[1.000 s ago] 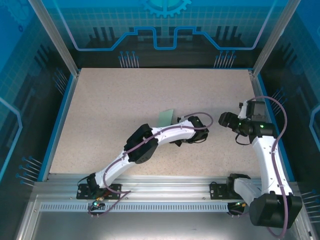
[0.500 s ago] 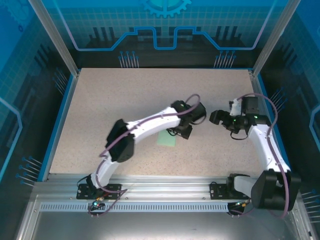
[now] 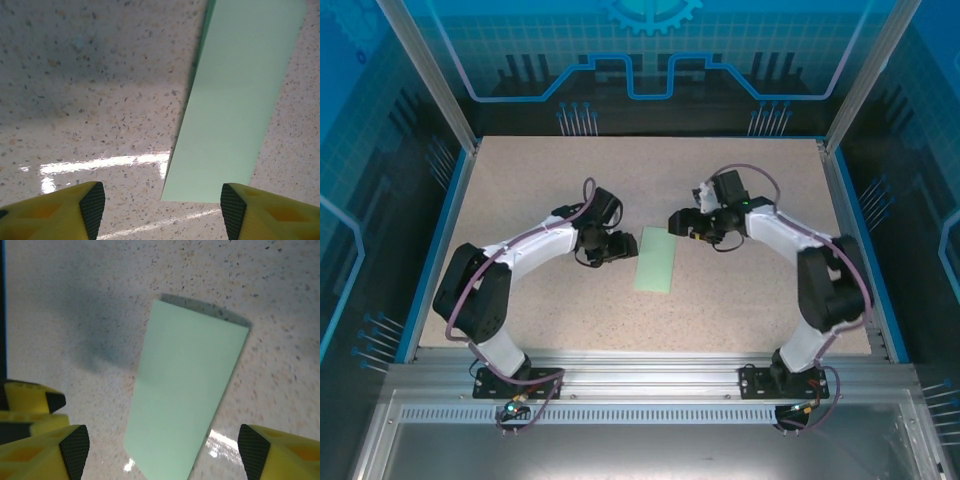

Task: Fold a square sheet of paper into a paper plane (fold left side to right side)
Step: Turn over the paper at the center of the table, then third fold the triangle at the center of the table.

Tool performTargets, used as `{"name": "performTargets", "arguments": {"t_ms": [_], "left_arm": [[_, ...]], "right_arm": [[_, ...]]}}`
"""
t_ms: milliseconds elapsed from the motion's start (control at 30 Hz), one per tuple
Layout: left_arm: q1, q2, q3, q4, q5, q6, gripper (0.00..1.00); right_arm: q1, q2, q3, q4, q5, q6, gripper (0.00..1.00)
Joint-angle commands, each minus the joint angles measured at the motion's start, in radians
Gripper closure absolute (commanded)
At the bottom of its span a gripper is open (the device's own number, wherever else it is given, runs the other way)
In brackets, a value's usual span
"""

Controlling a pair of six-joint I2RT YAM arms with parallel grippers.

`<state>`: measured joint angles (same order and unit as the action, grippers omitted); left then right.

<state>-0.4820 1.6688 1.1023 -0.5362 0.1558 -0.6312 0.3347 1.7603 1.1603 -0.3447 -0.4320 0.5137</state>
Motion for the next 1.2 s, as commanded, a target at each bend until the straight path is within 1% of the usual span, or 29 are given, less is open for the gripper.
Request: {"name": "performTargets", "arguments": {"t_ms": [0, 100, 200, 533, 833, 1000, 1167], "left_arm": [[0.024, -0.024, -0.033, 0.161, 0.123, -0.05, 0.33], [0.029, 0.003, -0.047, 0.182, 0.133, -0.058, 0.33], [0.028, 0.026, -0.053, 0.198, 0.139, -0.066, 0.33], [0.029, 0.07, -0.045, 0.2, 0.14, -0.068, 0.34], [0.028, 0.141, -0.011, 0.208, 0.184, -0.07, 0.35], [0.022, 0.187, 0.007, 0.233, 0.231, -0.081, 0.39], [0.011, 0.215, 0.021, 0.24, 0.243, -0.085, 0.44]], "right_arm": [[0.029, 0.114, 0.087, 0.061, -0.003, 0.019, 0.21], [0.04, 0.192, 0.14, 0.055, 0.001, 0.009, 0.23], [0.043, 0.231, 0.168, 0.052, 0.005, 0.0, 0.24], [0.044, 0.315, 0.217, -0.029, 0.056, -0.05, 0.25], [0.044, 0.367, 0.264, -0.127, 0.111, -0.128, 0.28], [0.044, 0.379, 0.263, -0.133, 0.108, -0.138, 0.3], [0.043, 0.386, 0.261, -0.126, 0.096, -0.136, 0.33]]}}
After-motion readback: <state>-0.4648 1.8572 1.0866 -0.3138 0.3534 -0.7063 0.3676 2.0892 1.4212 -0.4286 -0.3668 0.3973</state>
